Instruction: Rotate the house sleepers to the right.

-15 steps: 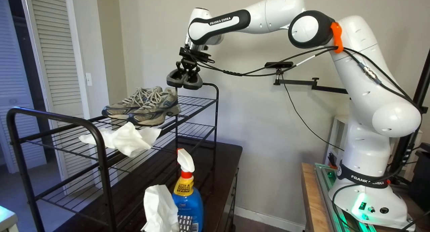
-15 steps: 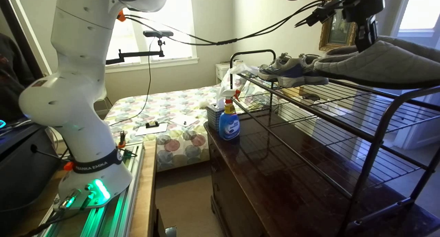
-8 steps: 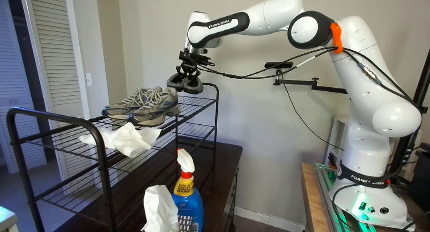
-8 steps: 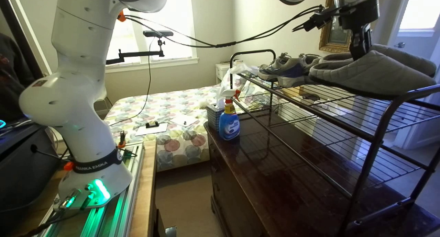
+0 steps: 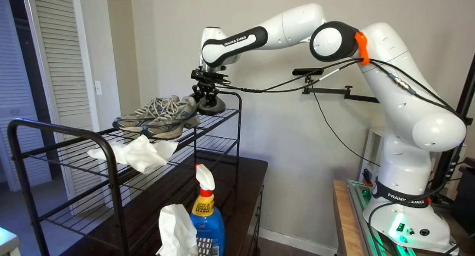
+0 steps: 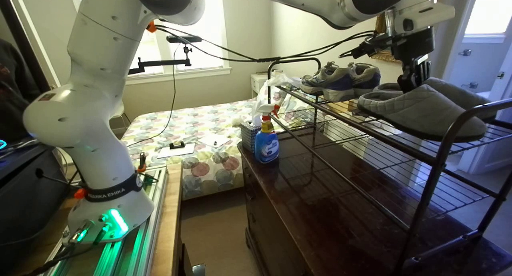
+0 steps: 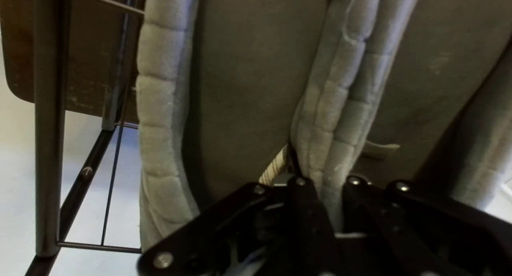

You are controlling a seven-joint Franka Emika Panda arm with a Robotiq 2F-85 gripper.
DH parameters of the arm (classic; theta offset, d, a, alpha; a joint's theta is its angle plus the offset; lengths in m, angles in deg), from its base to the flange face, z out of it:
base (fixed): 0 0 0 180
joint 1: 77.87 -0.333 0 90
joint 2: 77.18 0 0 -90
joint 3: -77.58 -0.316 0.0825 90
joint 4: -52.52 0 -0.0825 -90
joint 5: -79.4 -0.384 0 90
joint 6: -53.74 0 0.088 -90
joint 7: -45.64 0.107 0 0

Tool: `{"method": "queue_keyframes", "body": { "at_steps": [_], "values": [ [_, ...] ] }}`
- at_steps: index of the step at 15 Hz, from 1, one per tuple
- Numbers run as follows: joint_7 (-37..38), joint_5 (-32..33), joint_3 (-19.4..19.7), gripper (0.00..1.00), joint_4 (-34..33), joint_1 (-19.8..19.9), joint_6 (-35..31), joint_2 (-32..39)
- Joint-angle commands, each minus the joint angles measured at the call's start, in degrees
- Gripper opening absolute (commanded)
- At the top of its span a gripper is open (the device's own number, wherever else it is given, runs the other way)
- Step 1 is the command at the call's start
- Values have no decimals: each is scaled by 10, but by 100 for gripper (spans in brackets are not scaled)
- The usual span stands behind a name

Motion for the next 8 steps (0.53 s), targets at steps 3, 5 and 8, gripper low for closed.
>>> {"method": "queue_keyframes", "body": {
  "at_steps": [3, 5, 8],
  "values": [
    [99, 37, 19, 3, -60, -14, 5, 40],
    [117, 49, 22, 3, -69, -16, 12, 48],
    [125, 68, 23, 36, -80, -20, 30, 56]
  ]
}}
